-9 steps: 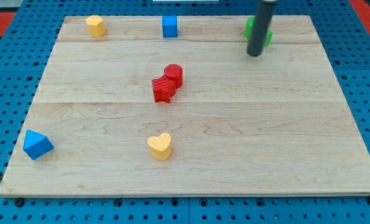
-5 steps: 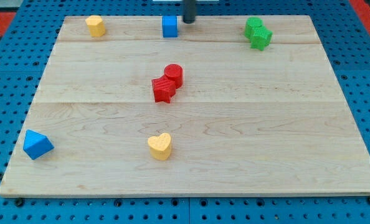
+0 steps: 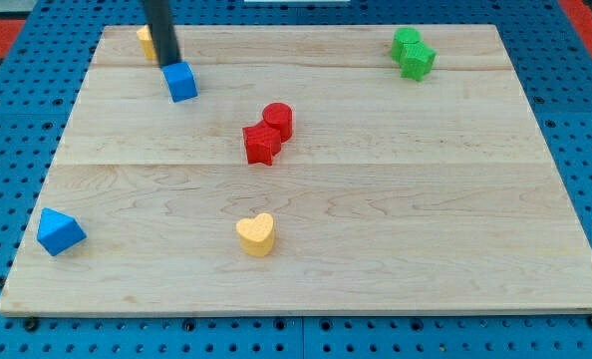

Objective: Push the cube into the triangle

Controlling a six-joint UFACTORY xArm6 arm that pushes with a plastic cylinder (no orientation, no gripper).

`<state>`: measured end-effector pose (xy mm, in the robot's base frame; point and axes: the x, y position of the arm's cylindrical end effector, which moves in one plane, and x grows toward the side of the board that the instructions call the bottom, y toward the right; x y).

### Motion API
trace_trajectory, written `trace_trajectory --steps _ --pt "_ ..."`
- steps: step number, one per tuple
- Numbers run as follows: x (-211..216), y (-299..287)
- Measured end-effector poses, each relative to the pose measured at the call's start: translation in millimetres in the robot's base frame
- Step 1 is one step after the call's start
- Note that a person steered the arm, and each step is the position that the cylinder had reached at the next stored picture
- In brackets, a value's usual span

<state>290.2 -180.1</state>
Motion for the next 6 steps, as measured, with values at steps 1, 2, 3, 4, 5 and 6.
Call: trace_trajectory --steps 1,2,3,4,5,6 --pt "-3 2" --pt "-18 25" --pt "27 -21" --pt "46 -59" --pt "43 -62" --pt "42 -62"
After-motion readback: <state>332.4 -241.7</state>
